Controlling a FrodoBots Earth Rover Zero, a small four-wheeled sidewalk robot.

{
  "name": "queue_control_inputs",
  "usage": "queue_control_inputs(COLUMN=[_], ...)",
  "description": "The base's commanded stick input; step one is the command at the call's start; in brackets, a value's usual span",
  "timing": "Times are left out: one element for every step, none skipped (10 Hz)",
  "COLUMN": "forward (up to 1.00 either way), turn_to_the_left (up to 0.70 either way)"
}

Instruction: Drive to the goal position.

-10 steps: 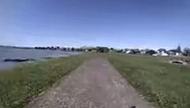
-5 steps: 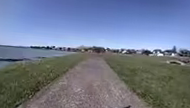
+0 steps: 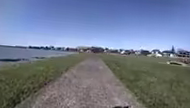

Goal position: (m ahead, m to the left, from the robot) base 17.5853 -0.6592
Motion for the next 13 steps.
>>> queue_control_inputs(forward=[0.70, 0.70, 0.70, 0.70, 0.70, 0.70, 0.70, 0.70, 0.70, 0.70, 0.70, 0.70, 0.70], turn_to_the_left=[0.00, 0.00, 0.00, 0.00, 0.00, 0.00, 0.00, 0.00, 0.00, 0.00, 0.00, 0.00, 0.00])
